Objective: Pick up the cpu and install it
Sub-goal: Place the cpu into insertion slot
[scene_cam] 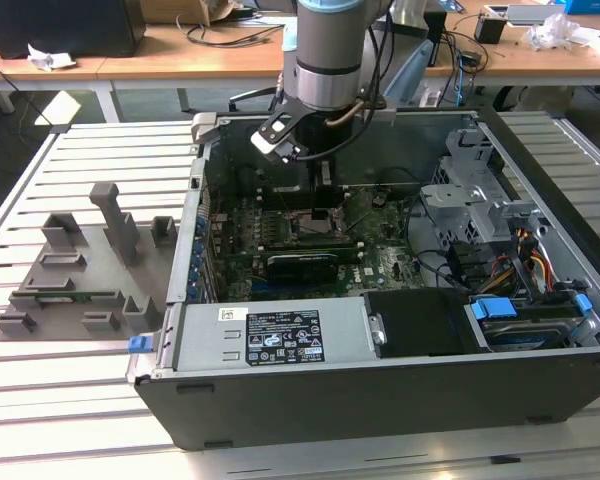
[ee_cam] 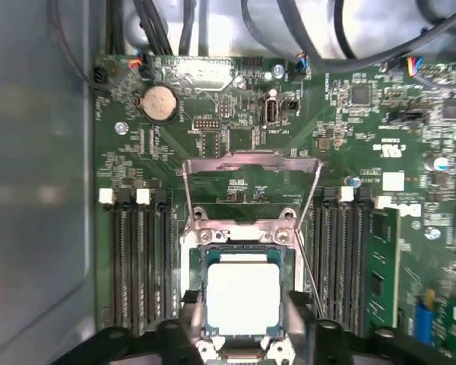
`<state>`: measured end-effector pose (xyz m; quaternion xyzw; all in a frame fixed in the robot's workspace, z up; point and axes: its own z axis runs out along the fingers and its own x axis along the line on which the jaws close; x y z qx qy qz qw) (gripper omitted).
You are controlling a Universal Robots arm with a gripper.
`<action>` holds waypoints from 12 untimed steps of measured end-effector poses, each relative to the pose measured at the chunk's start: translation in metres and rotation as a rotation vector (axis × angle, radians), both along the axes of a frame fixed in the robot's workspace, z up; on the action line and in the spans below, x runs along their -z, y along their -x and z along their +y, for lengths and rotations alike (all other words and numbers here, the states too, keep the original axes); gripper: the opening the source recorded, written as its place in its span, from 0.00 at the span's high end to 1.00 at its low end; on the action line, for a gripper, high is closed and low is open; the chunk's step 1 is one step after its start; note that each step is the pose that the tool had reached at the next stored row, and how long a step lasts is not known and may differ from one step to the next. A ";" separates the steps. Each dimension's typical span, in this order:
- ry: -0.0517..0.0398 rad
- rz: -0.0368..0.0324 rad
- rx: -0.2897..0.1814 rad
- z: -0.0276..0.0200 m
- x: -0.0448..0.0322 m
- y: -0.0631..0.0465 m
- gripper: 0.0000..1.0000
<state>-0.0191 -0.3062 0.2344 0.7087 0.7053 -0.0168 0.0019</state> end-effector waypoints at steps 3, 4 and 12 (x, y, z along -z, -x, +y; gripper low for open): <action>0.0001 0.0000 0.000 0.0010 -0.0224 0.000 0.65; -0.0001 -0.0001 0.000 0.0018 -0.0326 0.000 0.71; 0.0000 0.0000 0.000 0.0033 -0.0540 0.000 0.89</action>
